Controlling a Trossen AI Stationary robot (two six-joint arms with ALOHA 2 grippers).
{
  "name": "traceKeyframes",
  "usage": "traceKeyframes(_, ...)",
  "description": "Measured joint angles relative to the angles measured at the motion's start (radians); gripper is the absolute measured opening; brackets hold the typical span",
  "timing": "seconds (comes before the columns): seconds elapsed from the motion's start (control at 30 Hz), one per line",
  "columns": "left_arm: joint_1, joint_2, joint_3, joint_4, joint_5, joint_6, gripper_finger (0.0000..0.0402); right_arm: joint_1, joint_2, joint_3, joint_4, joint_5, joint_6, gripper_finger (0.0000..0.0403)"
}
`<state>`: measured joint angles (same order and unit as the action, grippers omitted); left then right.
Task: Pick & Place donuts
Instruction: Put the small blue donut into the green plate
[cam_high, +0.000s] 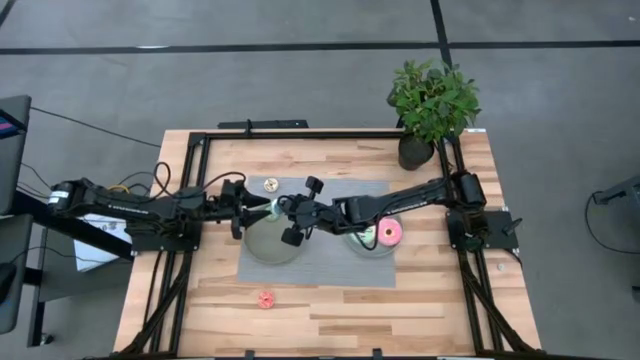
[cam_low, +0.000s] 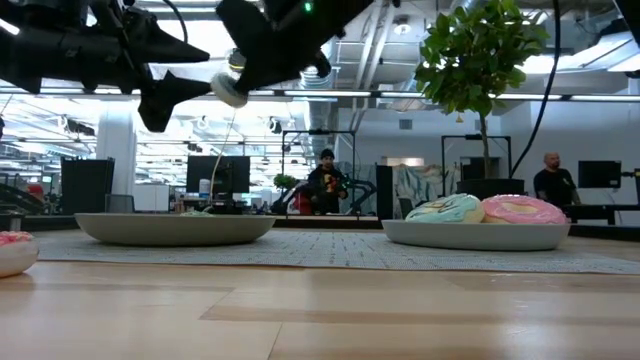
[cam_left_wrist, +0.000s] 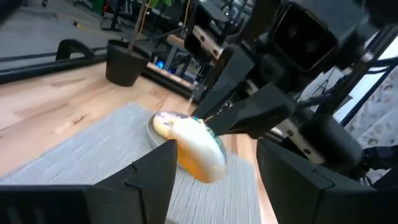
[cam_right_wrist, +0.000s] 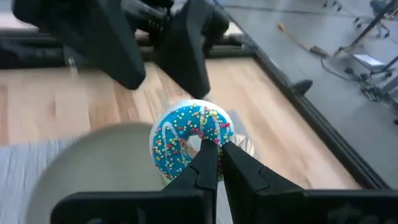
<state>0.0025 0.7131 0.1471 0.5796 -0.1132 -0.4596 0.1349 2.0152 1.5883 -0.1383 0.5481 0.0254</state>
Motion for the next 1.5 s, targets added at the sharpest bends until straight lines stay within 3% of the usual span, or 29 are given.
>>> traceKeyframes(0.4, 0.0, 0.138, 0.04, 0.021, -0.035, 0.006, 0.0258, 0.0, 0.032, 0.013, -0.003, 0.002, 0.001, 0.001)
traceKeyframes(0.83, -0.001, 0.198, 0.042, 0.036, -0.099, 0.002, 0.0259, 0.001, 0.029, 0.013, 0.011, 0.002, 0.001, 0.001)
traceKeyframes(0.97, 0.0, 0.204, 0.043, 0.052, -0.105, 0.003, 0.0238, 0.002, 0.029, 0.013, 0.01, 0.001, 0.001, 0.001)
traceKeyframes(1.5, 0.0, 0.204, 0.043, 0.057, -0.109, 0.01, 0.0089, 0.002, 0.029, 0.013, -0.008, 0.001, 0.001, 0.002)
